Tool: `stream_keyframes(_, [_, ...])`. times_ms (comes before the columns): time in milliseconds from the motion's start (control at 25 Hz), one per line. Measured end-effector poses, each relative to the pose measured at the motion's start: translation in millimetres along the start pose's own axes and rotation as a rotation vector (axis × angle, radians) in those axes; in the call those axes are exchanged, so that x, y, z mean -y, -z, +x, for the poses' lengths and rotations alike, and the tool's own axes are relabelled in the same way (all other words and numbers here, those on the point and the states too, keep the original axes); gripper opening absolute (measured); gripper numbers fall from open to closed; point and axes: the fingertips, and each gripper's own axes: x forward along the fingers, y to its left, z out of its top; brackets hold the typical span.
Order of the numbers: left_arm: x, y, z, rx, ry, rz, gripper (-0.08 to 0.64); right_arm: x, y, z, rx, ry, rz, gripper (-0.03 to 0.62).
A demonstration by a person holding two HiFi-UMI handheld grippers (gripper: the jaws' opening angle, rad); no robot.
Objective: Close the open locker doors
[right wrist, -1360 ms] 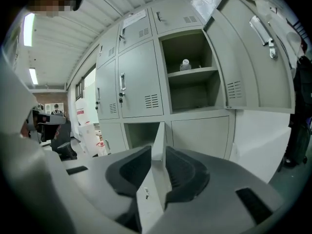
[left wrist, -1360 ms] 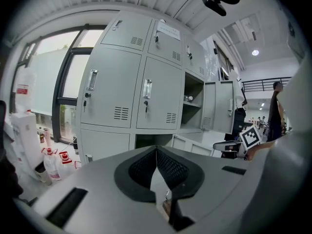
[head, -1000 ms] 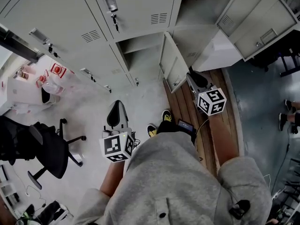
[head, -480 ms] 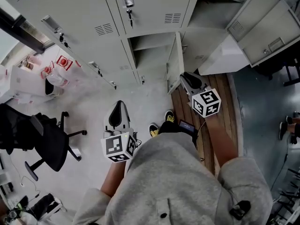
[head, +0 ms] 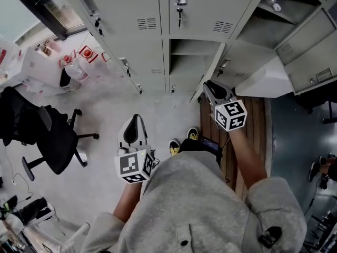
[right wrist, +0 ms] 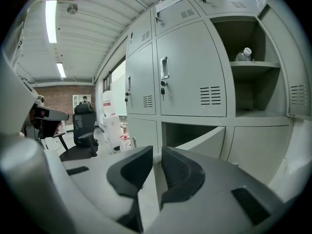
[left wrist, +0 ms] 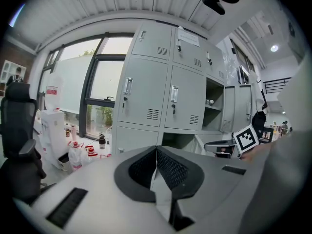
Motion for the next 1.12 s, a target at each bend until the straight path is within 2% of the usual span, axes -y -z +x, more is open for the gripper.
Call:
stream_keyframes(240, [-27,6,-20,-0.001,-0.094,-0.023,0.011,-16,-10,34,0.009,-0.055,0.01,0.061])
stream_keyframes(560, [-47,9,-37,0.004,-0.181,-0.041,0.011,-27,-22,71,0.025,-0.106,0.027,0.06])
stream_keyframes(680, [-54,11,-40,0.001,-0.206,-0.045,0.011,-28,-28,83,0.033,-0.125,0.054,0.06])
stream_keyframes(1120, [-62,12,-32,-0.02,-0.257,-0.045,0.011,-25,-46,142,0.047,-0.171,0.056,0.06])
